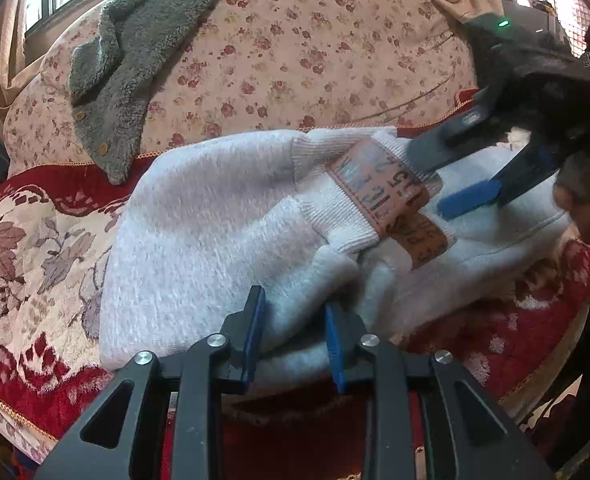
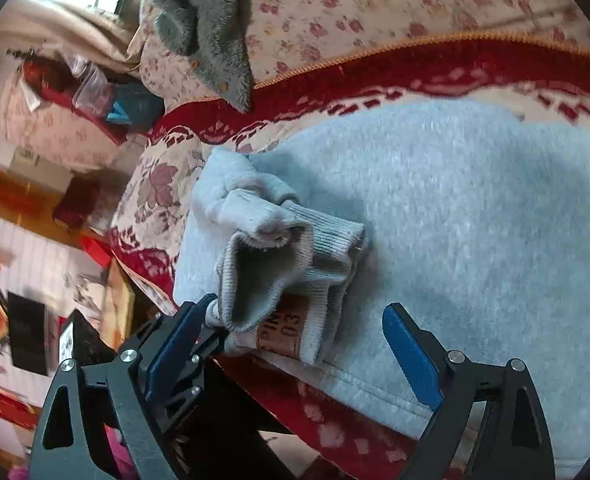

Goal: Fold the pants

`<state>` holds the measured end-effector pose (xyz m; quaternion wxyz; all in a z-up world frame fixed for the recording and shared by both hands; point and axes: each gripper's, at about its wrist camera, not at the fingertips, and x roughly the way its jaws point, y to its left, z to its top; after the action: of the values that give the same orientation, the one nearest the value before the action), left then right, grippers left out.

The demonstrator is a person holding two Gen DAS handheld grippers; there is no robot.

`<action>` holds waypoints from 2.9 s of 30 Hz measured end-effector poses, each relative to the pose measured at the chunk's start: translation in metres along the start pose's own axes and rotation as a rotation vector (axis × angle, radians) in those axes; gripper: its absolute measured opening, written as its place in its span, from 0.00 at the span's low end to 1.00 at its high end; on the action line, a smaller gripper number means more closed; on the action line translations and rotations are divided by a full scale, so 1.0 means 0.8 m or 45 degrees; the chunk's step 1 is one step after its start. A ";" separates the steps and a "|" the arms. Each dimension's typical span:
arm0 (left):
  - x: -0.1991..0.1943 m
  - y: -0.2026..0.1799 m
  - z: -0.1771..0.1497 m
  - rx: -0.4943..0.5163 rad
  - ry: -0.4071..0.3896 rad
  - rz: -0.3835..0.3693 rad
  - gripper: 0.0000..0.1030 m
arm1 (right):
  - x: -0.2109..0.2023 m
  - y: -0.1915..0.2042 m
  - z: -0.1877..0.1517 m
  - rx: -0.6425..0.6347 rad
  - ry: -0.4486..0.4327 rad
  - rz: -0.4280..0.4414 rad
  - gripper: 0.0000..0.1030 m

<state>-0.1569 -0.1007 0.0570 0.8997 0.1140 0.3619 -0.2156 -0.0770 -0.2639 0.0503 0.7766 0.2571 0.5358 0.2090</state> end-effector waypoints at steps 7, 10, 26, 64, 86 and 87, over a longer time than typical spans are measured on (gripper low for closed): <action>0.006 0.006 0.017 -0.077 -0.006 0.015 0.27 | 0.045 0.016 0.041 -0.064 -0.027 0.113 0.33; 0.011 0.007 0.035 -0.123 -0.035 -0.037 0.26 | 0.027 0.045 0.055 -0.233 -0.091 0.012 0.24; 0.006 -0.011 0.042 -0.136 -0.028 -0.106 0.75 | -0.010 -0.020 0.044 -0.026 -0.163 -0.115 0.52; 0.077 -0.178 0.181 -0.053 0.051 -0.377 0.91 | -0.211 -0.159 -0.188 0.146 -0.398 -0.239 0.92; 0.247 -0.308 0.256 0.408 0.416 -0.738 0.91 | -0.193 -0.222 -0.157 0.242 -0.673 -0.066 0.99; 0.252 -0.314 0.254 0.448 0.434 -0.736 0.91 | -0.193 -0.223 -0.153 0.251 -0.678 -0.058 0.99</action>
<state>-0.0222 -0.4571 0.0481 0.6952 0.1942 0.4812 -0.4975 -0.2358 -0.4744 0.0150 0.8659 0.3650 0.3362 0.0635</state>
